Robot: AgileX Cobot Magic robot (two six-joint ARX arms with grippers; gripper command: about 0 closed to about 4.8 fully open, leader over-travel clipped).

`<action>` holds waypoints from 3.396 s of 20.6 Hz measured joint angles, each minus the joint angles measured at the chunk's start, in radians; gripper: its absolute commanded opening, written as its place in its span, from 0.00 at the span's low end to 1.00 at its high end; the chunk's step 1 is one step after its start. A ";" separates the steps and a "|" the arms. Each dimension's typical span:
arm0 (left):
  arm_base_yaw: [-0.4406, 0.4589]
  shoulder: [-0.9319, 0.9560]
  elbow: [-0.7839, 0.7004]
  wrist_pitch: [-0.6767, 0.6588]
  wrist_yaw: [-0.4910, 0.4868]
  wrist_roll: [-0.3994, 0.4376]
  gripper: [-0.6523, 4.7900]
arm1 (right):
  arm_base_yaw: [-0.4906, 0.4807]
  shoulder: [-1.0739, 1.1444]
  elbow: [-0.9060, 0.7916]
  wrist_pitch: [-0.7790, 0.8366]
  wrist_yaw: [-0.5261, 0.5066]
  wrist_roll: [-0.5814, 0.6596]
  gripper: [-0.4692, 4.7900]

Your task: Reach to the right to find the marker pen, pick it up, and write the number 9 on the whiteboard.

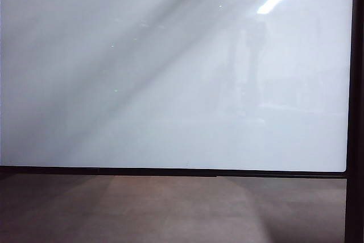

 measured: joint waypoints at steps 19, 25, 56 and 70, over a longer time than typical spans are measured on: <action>0.000 0.011 0.000 0.029 0.002 0.000 0.11 | -0.009 0.180 0.049 0.224 -0.018 -0.029 0.08; 0.000 0.011 0.000 0.040 0.001 0.000 0.11 | -0.029 0.187 0.049 0.238 -0.016 -0.030 0.08; 0.000 0.011 0.000 0.040 0.001 0.000 0.11 | -0.026 0.257 0.129 0.225 -0.025 -0.031 0.08; 0.000 0.011 0.000 0.040 0.001 0.000 0.11 | -0.024 0.257 0.072 0.166 -0.025 -0.029 0.08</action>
